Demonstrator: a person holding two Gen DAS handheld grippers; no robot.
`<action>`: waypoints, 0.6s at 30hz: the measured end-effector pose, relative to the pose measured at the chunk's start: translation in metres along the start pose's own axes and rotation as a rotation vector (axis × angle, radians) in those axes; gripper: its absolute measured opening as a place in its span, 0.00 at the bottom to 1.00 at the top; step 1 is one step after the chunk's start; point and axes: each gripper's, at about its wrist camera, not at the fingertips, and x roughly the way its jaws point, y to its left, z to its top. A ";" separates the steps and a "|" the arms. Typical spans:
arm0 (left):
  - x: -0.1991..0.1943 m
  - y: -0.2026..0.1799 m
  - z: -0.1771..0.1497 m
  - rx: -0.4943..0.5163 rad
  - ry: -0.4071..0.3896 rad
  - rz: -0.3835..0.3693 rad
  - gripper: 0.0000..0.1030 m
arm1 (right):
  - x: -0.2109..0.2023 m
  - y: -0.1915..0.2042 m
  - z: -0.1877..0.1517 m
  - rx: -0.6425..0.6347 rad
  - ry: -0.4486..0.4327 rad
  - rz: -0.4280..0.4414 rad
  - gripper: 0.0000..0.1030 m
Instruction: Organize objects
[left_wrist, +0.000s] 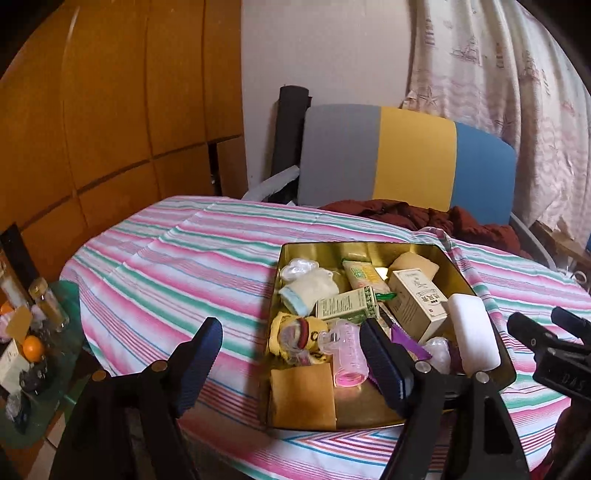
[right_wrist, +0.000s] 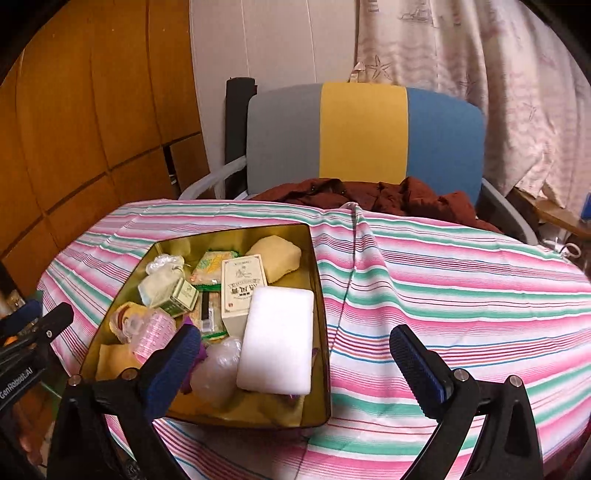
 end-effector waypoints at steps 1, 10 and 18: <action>0.002 0.000 -0.001 -0.012 0.007 -0.005 0.76 | -0.001 0.001 -0.001 -0.006 0.000 -0.009 1.00; 0.012 -0.004 -0.007 -0.023 0.054 -0.027 0.65 | 0.002 0.009 -0.008 -0.021 0.006 0.020 1.00; 0.007 -0.008 -0.006 0.010 0.029 -0.029 0.57 | 0.006 0.015 -0.011 -0.035 0.023 0.034 1.00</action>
